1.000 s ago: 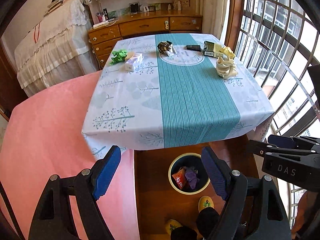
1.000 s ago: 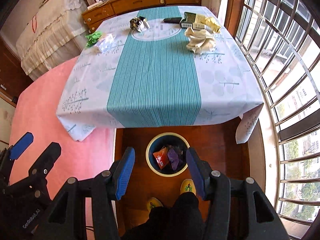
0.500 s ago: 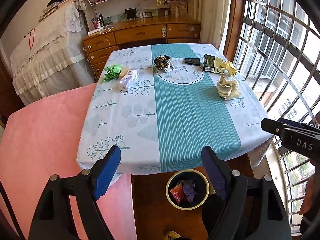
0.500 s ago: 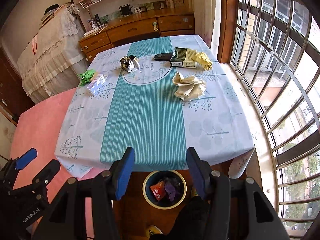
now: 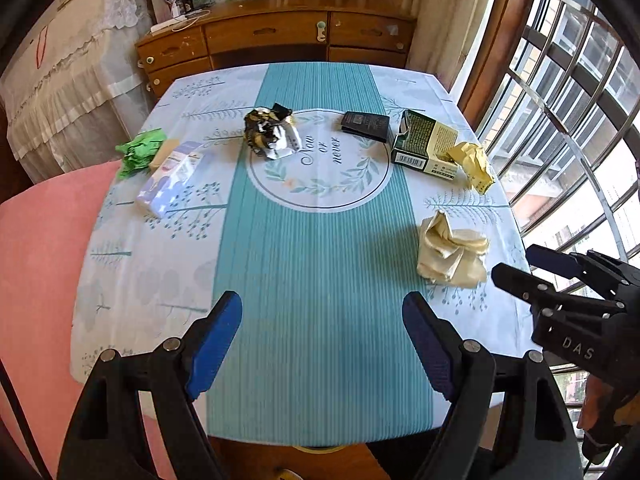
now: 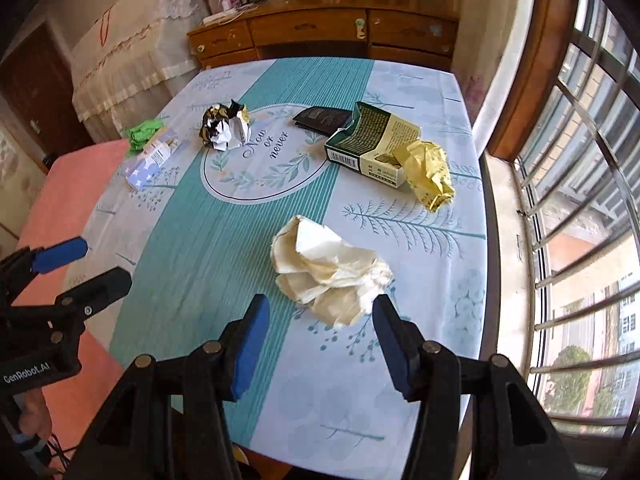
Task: Collect trash
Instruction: 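Raise both open tools and move the right tool to the cream crumpled paper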
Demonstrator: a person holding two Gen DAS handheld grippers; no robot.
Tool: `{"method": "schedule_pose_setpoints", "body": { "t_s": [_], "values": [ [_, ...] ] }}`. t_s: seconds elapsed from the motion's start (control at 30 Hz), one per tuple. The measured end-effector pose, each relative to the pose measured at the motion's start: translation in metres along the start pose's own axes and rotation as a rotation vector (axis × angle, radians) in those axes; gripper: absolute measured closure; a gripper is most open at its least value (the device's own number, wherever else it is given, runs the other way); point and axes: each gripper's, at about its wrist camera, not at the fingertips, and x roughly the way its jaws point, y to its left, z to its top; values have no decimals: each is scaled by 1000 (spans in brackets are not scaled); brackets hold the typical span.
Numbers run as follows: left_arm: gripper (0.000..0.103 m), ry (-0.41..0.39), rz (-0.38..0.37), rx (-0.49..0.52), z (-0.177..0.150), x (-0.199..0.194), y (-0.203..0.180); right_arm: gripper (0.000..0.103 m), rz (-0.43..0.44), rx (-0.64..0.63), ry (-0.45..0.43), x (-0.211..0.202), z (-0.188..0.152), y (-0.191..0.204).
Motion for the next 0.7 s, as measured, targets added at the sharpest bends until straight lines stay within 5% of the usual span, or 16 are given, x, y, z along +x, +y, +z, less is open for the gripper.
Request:
{"method": "schedule_pose_setpoints", "body": {
  "t_s": [0.33,0.7],
  "values": [
    [22,158,64,-91,14,62,-8,49,119,-324,111,58,22,-2],
    [22,229,117,-190,2,69,9,49,189,-382,106,52,32,-4]
  ]
}}
